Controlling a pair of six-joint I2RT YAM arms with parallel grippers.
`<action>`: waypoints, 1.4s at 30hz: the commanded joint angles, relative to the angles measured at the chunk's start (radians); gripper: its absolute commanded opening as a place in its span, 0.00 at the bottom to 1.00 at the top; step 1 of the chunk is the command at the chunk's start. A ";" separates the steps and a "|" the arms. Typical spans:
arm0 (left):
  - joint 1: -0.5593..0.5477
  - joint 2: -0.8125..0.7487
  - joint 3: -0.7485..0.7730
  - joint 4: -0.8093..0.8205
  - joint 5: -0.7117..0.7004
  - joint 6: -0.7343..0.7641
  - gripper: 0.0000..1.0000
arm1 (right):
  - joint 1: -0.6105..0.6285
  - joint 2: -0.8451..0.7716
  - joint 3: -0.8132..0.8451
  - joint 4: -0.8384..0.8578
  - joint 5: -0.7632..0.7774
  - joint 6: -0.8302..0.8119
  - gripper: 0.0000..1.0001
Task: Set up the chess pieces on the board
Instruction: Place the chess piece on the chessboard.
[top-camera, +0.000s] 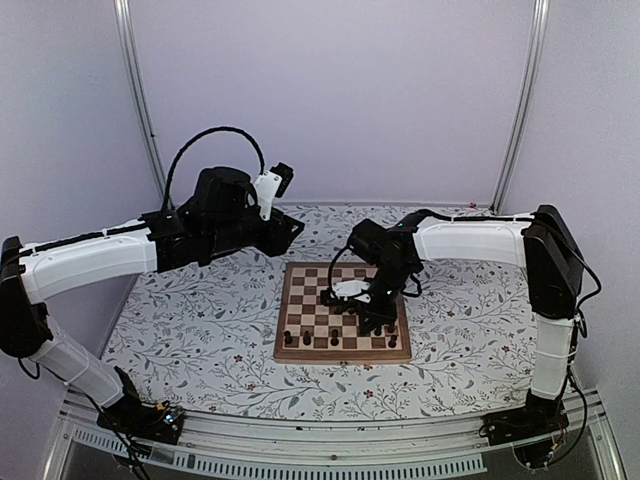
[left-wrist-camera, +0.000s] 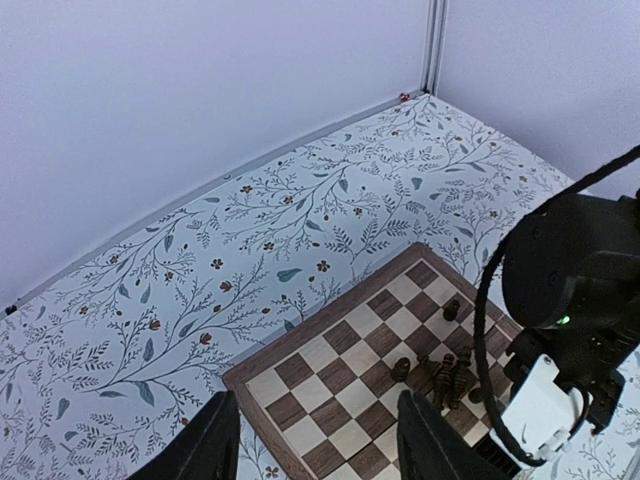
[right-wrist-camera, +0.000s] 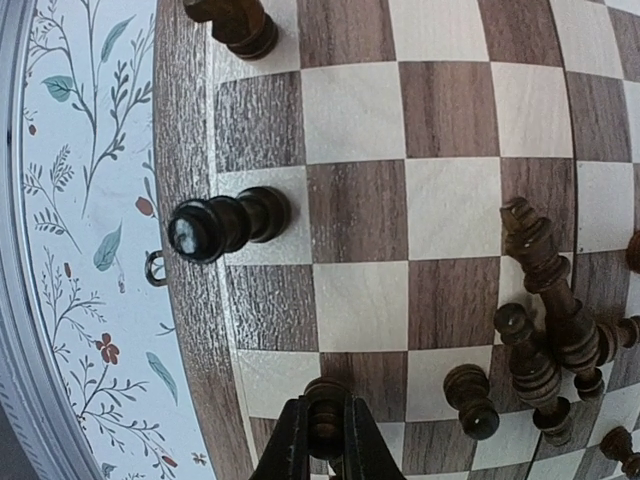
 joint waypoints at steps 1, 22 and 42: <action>0.001 -0.005 0.025 0.003 -0.003 0.015 0.55 | 0.013 0.035 0.026 0.009 0.034 0.005 0.07; 0.002 -0.010 0.025 0.005 0.000 0.014 0.55 | 0.016 0.044 0.015 0.042 0.091 0.021 0.26; 0.001 -0.007 0.025 0.003 0.011 0.012 0.55 | -0.056 -0.027 0.087 0.021 0.053 0.035 0.34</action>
